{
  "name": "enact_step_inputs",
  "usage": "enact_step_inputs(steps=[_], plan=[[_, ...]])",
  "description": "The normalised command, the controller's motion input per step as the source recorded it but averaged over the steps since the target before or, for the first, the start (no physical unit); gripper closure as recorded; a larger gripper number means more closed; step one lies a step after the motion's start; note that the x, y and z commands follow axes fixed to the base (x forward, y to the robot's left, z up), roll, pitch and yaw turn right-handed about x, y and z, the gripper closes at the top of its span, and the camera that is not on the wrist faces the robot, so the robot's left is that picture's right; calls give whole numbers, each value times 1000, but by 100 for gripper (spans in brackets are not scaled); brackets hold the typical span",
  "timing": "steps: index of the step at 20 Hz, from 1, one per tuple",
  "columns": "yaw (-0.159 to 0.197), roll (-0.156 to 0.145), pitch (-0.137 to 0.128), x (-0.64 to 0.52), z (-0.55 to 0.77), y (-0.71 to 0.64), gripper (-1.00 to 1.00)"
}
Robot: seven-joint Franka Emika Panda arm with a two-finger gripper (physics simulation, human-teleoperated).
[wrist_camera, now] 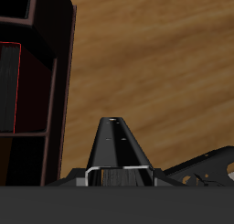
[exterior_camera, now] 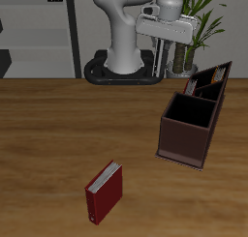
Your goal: Place the right red book into the left desk caddy's front compartment and place the orange book into the left desk caddy's left compartment and place the striped book into the left desk caddy's left compartment
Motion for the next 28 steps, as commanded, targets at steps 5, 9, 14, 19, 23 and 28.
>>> enact_step_inputs(steps=[5, 9, 14, 19, 23, 28], plan=[[-21, 42, -5, -204, -52, 301, 100], [-35, 61, -10, -236, 40, 218, 100], [20, 68, -21, -95, -49, 365, 100], [6, 66, 34, 39, -44, 226, 100], [-13, 26, -16, 6, 140, 71, 100], [-23, 33, -39, -33, 286, 114, 100]])
